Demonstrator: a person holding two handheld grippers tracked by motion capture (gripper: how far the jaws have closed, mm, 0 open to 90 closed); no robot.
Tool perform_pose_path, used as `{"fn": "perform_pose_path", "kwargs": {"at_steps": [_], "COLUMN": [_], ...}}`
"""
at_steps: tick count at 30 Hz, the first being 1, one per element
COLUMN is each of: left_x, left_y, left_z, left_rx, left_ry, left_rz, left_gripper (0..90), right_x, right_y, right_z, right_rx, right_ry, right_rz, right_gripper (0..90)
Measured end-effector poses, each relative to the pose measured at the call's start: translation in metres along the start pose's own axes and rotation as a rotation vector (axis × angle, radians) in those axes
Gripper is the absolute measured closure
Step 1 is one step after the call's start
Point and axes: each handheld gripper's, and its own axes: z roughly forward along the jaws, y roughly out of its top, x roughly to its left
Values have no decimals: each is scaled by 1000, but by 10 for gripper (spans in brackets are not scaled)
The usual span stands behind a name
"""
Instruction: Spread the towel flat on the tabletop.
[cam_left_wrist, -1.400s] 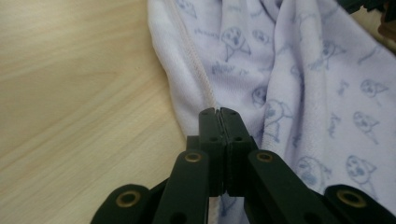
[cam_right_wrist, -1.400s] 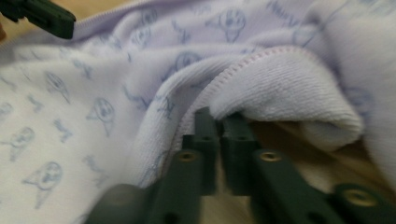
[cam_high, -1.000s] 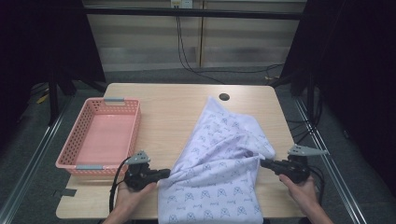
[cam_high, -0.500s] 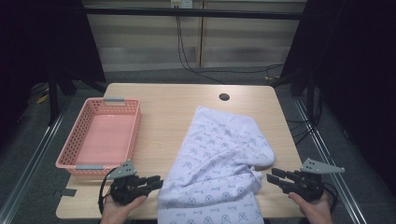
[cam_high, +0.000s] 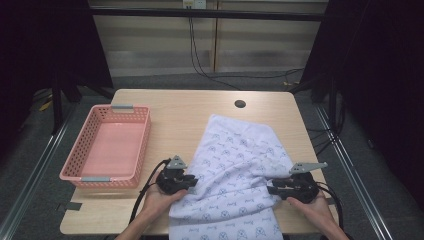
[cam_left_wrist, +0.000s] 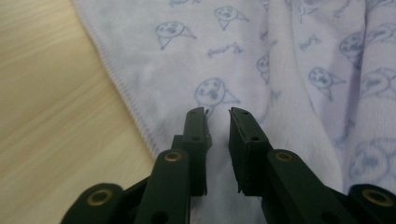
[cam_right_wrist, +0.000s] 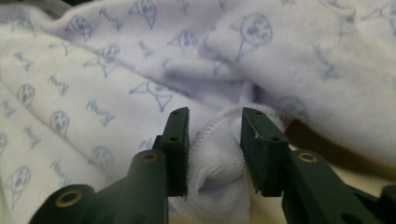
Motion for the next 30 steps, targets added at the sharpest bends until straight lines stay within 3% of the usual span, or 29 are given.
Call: {"fn": "perform_pose_path", "kwargs": {"at_steps": [3,4,7,10,11,14,16,18,22,23,24,25,27,28,29,30], "left_x": [-1,-3,-14,-23,-26,-31,-28,-21,-8,-4,0,4,8,13,13,13], "left_y": [-17,-22,-37,-49,-52,-55,-49,-38,-14,-10,-6,-3,3,4,3,2], "left_z": [-18,-24,-41,-52,-55,-58,-61,-58,-33,-25,-19,-13,-5,-1,0,0], "left_rx": [5,11,41,62,75,62,6,-40,-43,-38,-43,-41,-27,-24,-17,-18], "left_ry": [14,14,16,-39,-79,-130,-127,-120,-104,-87,-68,-61,-24,-31,-24,-19], "left_rz": [-19,-38,-39,-59,-64,-55,-69,-80,-62,-69,-86,-92,-61,-85,-87,-76], "left_gripper": [818,829,836,836,832,779,725,710,680,676,675,673,673,673,673,677], "right_x": [1,2,5,9,11,19,23,22,6,0,-6,-16,-41,-48,-62,-64], "right_y": [-6,-8,-12,-16,-18,-25,-28,-25,-4,3,11,19,36,41,46,47], "right_z": [-3,-6,-14,-27,-31,-41,-45,-47,-29,-22,-18,-17,-14,-11,1,6], "right_rx": [8,8,-3,-34,-37,-9,-11,-49,-79,-83,-98,-134,-176,-170,-143,-137], "right_ry": [4,0,-7,-1,7,20,16,-1,-17,-67,-158,-185,-161,-135,-102,-104], "right_rz": [-3,5,0,13,15,22,17,31,36,36,28,26,36,44,86,84], "right_gripper": [802,827,843,843,842,810,711,616,575,564,543,545,505,500,475,470]}}
